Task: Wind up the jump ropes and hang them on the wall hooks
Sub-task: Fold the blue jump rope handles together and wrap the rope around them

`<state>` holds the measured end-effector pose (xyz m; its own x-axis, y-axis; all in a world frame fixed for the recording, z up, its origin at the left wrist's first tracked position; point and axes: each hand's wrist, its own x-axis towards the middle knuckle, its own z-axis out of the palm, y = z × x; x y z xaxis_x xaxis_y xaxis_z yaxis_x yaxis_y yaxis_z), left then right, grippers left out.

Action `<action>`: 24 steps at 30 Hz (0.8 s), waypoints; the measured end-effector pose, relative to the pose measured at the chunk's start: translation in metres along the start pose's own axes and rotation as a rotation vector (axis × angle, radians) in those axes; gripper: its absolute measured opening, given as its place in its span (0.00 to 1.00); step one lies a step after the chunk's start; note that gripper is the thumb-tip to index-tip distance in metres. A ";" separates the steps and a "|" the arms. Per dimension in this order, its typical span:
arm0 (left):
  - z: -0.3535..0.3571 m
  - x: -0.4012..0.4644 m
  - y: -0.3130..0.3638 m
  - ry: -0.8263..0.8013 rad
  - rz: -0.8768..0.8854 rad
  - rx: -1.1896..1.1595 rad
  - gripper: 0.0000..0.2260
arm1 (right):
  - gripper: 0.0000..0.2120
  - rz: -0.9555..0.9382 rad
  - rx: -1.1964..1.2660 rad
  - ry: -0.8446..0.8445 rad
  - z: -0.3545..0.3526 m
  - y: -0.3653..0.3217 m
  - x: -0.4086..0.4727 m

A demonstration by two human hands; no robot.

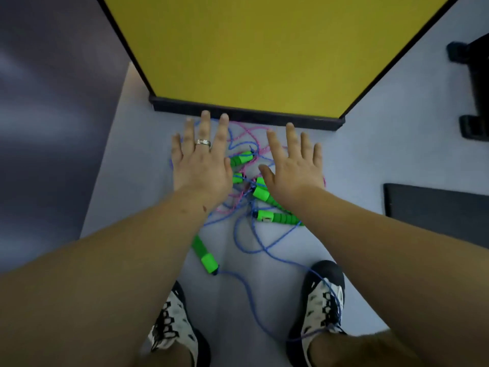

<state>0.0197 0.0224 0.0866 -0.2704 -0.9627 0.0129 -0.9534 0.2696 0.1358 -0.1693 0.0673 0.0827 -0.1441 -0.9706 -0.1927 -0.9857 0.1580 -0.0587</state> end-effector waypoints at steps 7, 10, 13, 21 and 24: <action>0.068 -0.049 -0.007 -0.067 -0.003 0.011 0.39 | 0.33 0.057 -0.031 -0.180 0.095 0.020 -0.025; 0.081 -0.050 -0.010 -0.094 0.006 0.012 0.39 | 0.27 0.072 -0.017 -0.335 0.118 0.029 -0.021; 0.091 -0.046 -0.010 -0.105 0.013 -0.002 0.39 | 0.24 0.090 -0.041 -0.506 0.137 0.030 -0.008; 0.101 -0.048 -0.009 -0.156 0.016 0.003 0.39 | 0.32 0.108 -0.228 -0.536 0.167 0.027 0.013; 0.092 -0.044 -0.004 -0.136 0.028 0.001 0.39 | 0.31 0.110 -0.234 -0.574 0.161 0.028 0.011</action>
<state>0.0227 0.0660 -0.0060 -0.3126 -0.9426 -0.1177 -0.9453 0.2965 0.1358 -0.1842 0.0903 -0.0788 -0.2398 -0.6888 -0.6842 -0.9702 0.1442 0.1949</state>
